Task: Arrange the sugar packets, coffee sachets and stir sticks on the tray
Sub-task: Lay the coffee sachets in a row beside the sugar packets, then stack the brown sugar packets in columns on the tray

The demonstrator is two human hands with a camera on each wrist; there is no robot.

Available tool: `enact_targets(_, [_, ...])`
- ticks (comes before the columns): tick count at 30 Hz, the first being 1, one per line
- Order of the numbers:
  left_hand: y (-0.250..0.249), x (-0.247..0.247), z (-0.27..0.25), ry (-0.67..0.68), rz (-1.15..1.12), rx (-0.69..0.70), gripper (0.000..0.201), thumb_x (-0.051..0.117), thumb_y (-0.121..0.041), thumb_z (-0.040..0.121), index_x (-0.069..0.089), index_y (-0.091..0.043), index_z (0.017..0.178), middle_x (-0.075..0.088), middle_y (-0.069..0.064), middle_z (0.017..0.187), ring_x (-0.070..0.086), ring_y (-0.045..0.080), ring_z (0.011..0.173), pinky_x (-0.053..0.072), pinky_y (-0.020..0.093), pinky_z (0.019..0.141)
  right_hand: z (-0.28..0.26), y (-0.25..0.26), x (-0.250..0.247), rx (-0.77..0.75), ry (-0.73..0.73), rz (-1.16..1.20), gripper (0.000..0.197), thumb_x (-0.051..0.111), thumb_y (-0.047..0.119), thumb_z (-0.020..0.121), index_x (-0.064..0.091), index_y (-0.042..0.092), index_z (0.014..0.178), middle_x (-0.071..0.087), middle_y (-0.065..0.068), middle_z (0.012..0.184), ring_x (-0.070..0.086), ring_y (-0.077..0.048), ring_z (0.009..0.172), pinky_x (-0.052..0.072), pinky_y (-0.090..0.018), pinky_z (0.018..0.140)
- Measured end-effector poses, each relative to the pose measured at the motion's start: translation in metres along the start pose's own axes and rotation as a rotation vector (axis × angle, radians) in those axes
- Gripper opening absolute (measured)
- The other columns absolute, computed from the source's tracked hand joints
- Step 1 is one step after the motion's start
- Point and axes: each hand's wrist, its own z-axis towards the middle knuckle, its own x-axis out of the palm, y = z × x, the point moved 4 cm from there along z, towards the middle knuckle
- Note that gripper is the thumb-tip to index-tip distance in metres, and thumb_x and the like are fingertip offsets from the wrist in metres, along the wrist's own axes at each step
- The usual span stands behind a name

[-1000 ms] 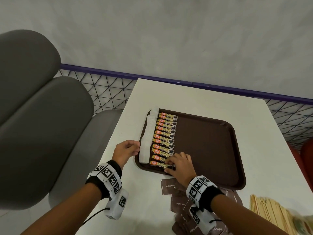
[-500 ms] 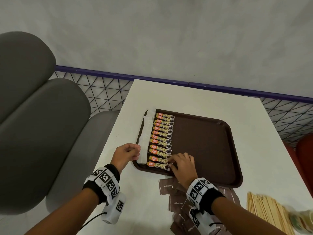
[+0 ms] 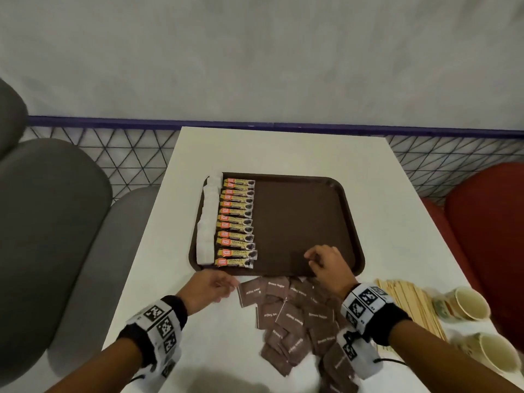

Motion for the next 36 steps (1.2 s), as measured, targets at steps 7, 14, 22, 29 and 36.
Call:
enact_targets(7, [0.003,0.021,-0.001,-0.197,0.303,0.014,0.032,0.065,-0.014,0.087,0.060,-0.013,0.118,0.058,0.003,0.116,0.054,0.013,0.095,0.038,0.015,0.074,-0.042,-0.043,-0.016,0.207,0.086,-0.108,0.028,0.047,0.022,0.087,0.068,0.005,0.085,0.065,-0.018,0.096,0.059,-0.032,0.095,0.043,-0.031,0.078])
enact_targets(14, [-0.008,0.054,0.013,-0.205,0.302,0.017,0.046,0.066,-0.021,0.086,0.054,-0.007,0.128,0.054,0.009,0.124,0.053,0.014,0.094,0.038,0.019,0.079,-0.049,-0.050,-0.010,0.225,0.094,-0.119,0.028,0.045,0.011,0.088,0.064,0.005,0.106,0.053,-0.015,0.116,0.048,-0.031,0.112,0.041,-0.033,0.096])
enact_targets(22, [-0.024,0.083,0.017,-0.136,0.372,0.052,0.014,0.067,-0.026,0.085,0.065,-0.015,0.092,0.066,0.002,0.085,0.062,0.018,0.082,0.045,0.015,0.067,-0.059,-0.047,-0.010,0.261,0.083,-0.071,0.029,0.045,0.023,0.093,0.054,0.009,0.117,0.042,-0.011,0.123,0.041,-0.028,0.114,0.035,-0.031,0.098])
enact_targets(29, [-0.023,0.091,0.020,-0.278,0.436,-0.051,0.033,0.068,-0.028,0.084,0.057,-0.013,0.110,0.040,0.004,0.112,0.053,0.019,0.100,0.039,0.024,0.095,-0.064,-0.027,0.014,0.088,0.135,0.005,0.022,0.049,0.021,0.093,0.057,0.010,0.109,0.045,-0.007,0.118,0.041,-0.022,0.111,0.034,-0.027,0.098])
enact_targets(36, [-0.017,0.088,0.014,-0.182,0.444,0.002,0.040,0.073,-0.021,0.077,0.051,-0.016,0.111,0.041,0.003,0.112,0.051,0.022,0.107,0.043,0.029,0.095,-0.064,-0.020,0.015,0.255,0.058,-0.119,0.047,0.054,0.048,0.085,0.045,0.017,0.120,0.041,-0.005,0.124,0.040,-0.026,0.117,0.040,-0.038,0.098])
